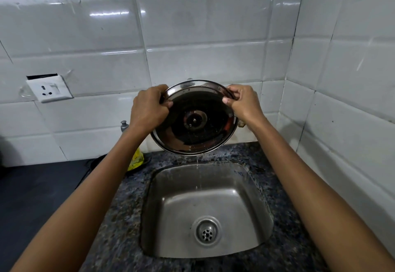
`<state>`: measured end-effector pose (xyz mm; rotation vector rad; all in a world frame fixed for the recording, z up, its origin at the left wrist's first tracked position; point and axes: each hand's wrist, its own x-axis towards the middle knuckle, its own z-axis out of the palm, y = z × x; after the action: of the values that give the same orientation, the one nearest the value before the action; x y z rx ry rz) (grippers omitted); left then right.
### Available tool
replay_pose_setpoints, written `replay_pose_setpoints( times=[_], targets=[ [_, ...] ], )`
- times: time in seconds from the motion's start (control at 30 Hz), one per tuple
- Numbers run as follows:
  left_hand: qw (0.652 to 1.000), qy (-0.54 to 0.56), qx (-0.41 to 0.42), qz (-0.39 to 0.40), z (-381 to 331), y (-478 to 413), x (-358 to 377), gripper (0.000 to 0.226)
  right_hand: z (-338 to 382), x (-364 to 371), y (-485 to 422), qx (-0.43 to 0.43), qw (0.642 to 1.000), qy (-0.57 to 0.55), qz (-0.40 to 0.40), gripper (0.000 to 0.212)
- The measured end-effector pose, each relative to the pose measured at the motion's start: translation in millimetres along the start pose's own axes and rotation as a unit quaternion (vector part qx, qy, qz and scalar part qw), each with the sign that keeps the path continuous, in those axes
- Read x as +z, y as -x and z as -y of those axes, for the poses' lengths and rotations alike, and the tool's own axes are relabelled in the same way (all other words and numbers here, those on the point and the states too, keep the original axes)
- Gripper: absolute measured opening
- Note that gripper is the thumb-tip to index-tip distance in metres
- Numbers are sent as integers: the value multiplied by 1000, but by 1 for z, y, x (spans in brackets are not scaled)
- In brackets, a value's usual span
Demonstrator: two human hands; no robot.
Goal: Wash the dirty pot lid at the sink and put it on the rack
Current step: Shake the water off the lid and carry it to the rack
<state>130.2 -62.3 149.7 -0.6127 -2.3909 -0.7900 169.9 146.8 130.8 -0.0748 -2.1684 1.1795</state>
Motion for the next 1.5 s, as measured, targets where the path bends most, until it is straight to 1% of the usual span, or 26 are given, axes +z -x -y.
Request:
replay_pose_setpoints(
  times=[0.23, 0.37, 0.63, 0.87, 1.0, 1.07, 1.13, 1.17, 1.3, 1.4, 1.47, 1.5],
  targets=[
    [1000, -3, 9, -2, -6, -5, -5, 4, 7, -7, -3, -12, 1000, 17, -8, 14],
    [1000, 0, 13, -9, -8, -6, -6, 10, 11, -10, -5, -15, 1000, 14, -11, 15],
    [1000, 1, 23, -13, -13, -8, -11, 13, 14, -11, -9, -26, 999, 23, -17, 16],
    [1000, 10, 29, -2, -14, -8, -11, 17, 13, -13, -10, -29, 999, 33, -27, 15],
    [999, -4, 39, 6, -15, -8, -10, 17, 10, -15, -9, -26, 999, 29, -25, 15],
    [999, -6, 37, 10, -16, -8, -9, 15, 8, -16, -8, -23, 999, 23, -23, 15],
    [999, -7, 36, 12, -17, -6, -8, 7, 6, -17, -6, -24, 999, 24, -24, 14],
    [999, -8, 35, 15, -18, -5, -7, 6, 5, -17, -6, -24, 999, 25, -24, 14],
    [998, 14, 38, 50, -21, 2, -3, 11, -3, -19, -6, -13, 1000, 18, -16, 16],
    [996, 57, 8, 69, -23, 11, 7, 10, -13, -16, -3, -7, 1000, 17, -6, 24],
    [996, 66, -33, 58, -22, 23, 21, 14, -22, -9, 6, -14, 999, 53, -4, 40],
    [995, 65, -61, 53, -19, 33, 31, 12, -26, -3, 14, -24, 997, 75, 2, 48]
  ],
)
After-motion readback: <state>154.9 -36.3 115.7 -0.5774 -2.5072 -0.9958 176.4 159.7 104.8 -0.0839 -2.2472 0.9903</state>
